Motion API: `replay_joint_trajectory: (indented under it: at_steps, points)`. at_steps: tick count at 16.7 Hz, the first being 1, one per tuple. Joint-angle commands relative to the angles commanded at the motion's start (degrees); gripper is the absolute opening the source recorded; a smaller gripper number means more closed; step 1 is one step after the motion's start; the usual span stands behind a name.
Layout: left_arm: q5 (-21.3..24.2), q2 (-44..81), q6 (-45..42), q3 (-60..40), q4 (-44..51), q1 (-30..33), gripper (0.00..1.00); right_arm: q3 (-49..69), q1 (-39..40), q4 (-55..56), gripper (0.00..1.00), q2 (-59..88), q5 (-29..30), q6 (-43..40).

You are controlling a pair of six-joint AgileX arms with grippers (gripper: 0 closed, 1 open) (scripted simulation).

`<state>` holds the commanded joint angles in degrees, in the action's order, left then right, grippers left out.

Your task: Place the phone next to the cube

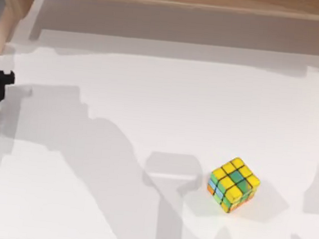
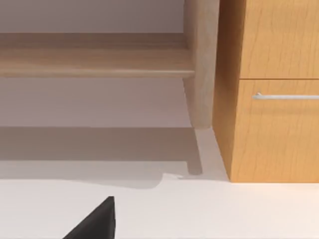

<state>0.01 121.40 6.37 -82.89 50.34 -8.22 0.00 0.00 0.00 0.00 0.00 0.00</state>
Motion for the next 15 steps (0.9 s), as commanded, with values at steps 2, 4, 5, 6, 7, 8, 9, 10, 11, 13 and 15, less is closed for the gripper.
replay_joint_trajectory:
  at_steps: [2, 4, 5, 6, 7, 8, 9, 10, 11, 13, 15]
  points:
    - [-0.01, -0.50, 0.01, -0.59, 1.08, 0.01, 0.00, 0.00, 0.00, 0.00, 1.00, 0.00, 0.00, 0.00]
    - [0.00, -1.03, 0.03, -1.18, 2.35, 0.01, 0.00, 0.00, 0.00, 0.00, 1.00, 0.00, 0.00, 0.00]
    - [-0.01, -1.21, 0.03, -1.34, 2.56, 0.02, 0.00, 0.00, 0.00, 0.00, 1.00, 0.00, 0.00, 0.00]
    - [-0.01, -1.21, 0.03, -1.34, 2.56, 0.02, 0.00, 0.00, 0.00, 0.00, 1.00, 0.00, 0.00, 0.00]
    - [-0.01, -1.21, 0.03, -1.34, 2.56, 0.02, 0.00, 0.00, 0.00, 0.00, 1.00, 0.00, 0.00, 0.00]
    - [-0.04, -0.93, -0.07, -1.18, 2.43, 0.00, 0.00, 0.00, 0.00, 0.00, 1.00, 0.00, 0.00, 0.00]
    - [-0.04, -0.93, -0.07, -1.18, 2.43, 0.00, 0.00, 0.00, 0.00, 0.00, 1.00, 0.00, 0.00, 0.00]
    - [-0.02, -1.42, 0.15, -1.65, 2.58, 0.22, 0.00, 0.00, 0.00, 0.00, 1.00, 0.00, 0.00, 0.00]
    - [0.02, -2.17, 0.58, -2.34, 2.84, 0.70, 0.00, 0.00, 0.00, 0.00, 1.00, 0.00, 0.00, 0.00]
    - [0.20, -3.68, 2.01, -3.81, 3.63, 2.54, 0.00, 0.00, 0.00, 0.00, 1.00, 0.00, 0.00, 0.00]
    - [0.52, -4.84, 3.99, -5.16, 4.61, 5.54, 0.00, 0.00, 0.00, 0.00, 1.00, 0.00, 0.00, 0.00]
